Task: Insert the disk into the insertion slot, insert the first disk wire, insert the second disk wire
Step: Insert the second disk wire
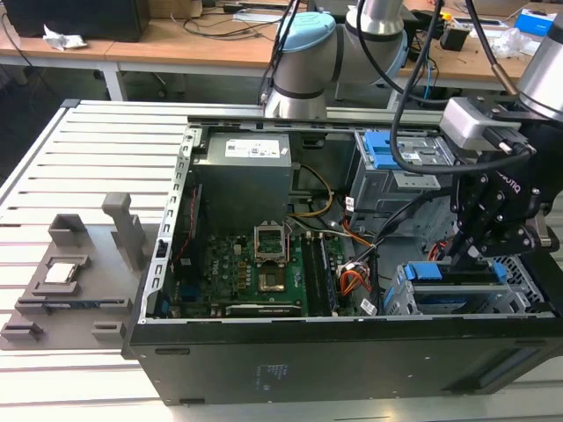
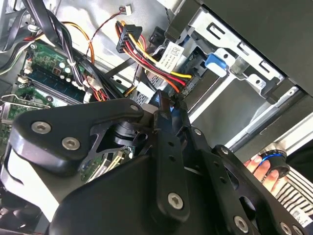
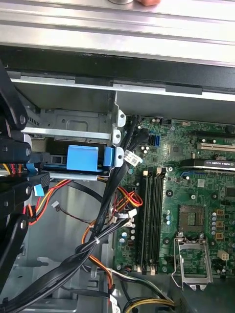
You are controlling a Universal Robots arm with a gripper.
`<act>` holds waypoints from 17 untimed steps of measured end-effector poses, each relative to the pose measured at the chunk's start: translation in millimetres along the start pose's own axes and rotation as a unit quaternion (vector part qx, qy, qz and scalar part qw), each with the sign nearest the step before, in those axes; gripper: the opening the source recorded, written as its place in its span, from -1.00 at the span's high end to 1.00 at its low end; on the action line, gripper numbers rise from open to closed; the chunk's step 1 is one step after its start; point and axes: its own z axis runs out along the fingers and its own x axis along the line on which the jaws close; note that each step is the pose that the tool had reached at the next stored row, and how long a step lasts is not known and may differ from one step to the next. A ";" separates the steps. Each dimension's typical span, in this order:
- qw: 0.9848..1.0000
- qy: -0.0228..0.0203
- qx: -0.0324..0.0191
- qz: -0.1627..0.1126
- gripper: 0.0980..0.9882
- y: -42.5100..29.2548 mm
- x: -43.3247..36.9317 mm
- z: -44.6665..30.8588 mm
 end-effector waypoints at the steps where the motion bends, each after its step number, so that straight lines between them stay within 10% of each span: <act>1: 1.000 0.000 0.000 0.000 0.77 0.0 0.0 0.4; 17: 1.000 -0.002 0.000 0.000 0.77 -2.5 3.3 2.3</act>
